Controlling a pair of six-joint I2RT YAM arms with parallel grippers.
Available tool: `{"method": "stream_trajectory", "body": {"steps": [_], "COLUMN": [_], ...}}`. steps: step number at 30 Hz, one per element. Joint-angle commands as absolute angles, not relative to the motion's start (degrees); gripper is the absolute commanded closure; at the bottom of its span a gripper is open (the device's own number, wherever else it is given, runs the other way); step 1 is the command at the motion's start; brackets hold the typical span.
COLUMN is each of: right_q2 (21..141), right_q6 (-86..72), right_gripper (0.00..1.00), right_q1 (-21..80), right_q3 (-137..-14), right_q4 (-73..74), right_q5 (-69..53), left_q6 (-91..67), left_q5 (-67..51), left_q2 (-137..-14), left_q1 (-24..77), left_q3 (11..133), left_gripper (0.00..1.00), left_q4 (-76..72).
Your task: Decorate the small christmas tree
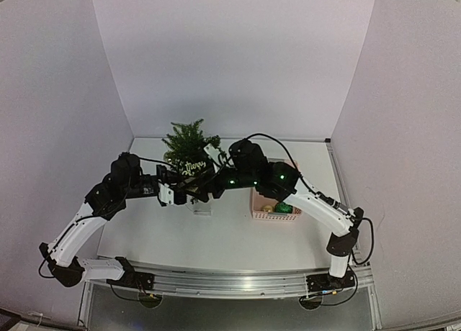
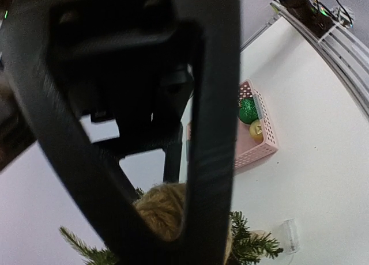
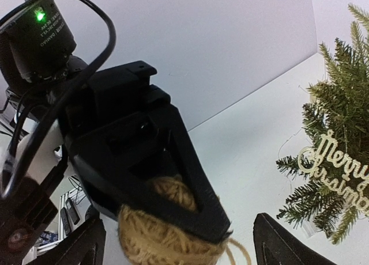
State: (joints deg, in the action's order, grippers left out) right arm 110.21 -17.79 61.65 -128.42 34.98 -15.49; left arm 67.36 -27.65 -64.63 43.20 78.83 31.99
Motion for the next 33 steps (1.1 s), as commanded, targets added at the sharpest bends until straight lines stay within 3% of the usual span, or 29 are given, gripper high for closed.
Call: {"method": "stream_trajectory", "body": {"steps": [1, 7, 11, 15, 26, 33], "right_q2": [101.91, 94.93, 92.38, 92.74, 94.95, 95.21], "right_q6": [-15.82, -14.17, -15.11, -14.52, -12.44, -14.61], "right_gripper": [0.13, 0.15, 0.27, 0.37, 0.54, 0.55], "right_q1": [61.52, 61.53, 61.57, 61.52, 61.41, 59.13], "right_q3": [-126.36, -117.01, -109.32, -107.47, -107.28, -106.59], "right_q4": [32.38, 30.73, 27.37, 23.87, 18.67, 18.47], "right_q5": [-12.25, -4.76, -2.18, -7.90, -8.12, -8.18], "left_q6": [51.26, 32.00, 15.62, 5.48, 1.98, 2.93], "left_q5": [-22.98, -20.17, -18.06, -21.59, -27.57, -29.28], "left_q2": [-65.16, -66.46, -67.58, -66.71, -65.90, -65.69], "left_q1": [43.51, 43.48, 42.94, 42.21, 42.11, 42.11], "left_q3": [83.29, 85.80, 88.01, 87.41, 86.34, 86.20], "left_gripper": [1.00, 1.00, 1.00, 1.00, 1.00, 1.00], "left_q4": [31.32, 31.82, 31.54, 29.68, 27.56, 27.55]}}
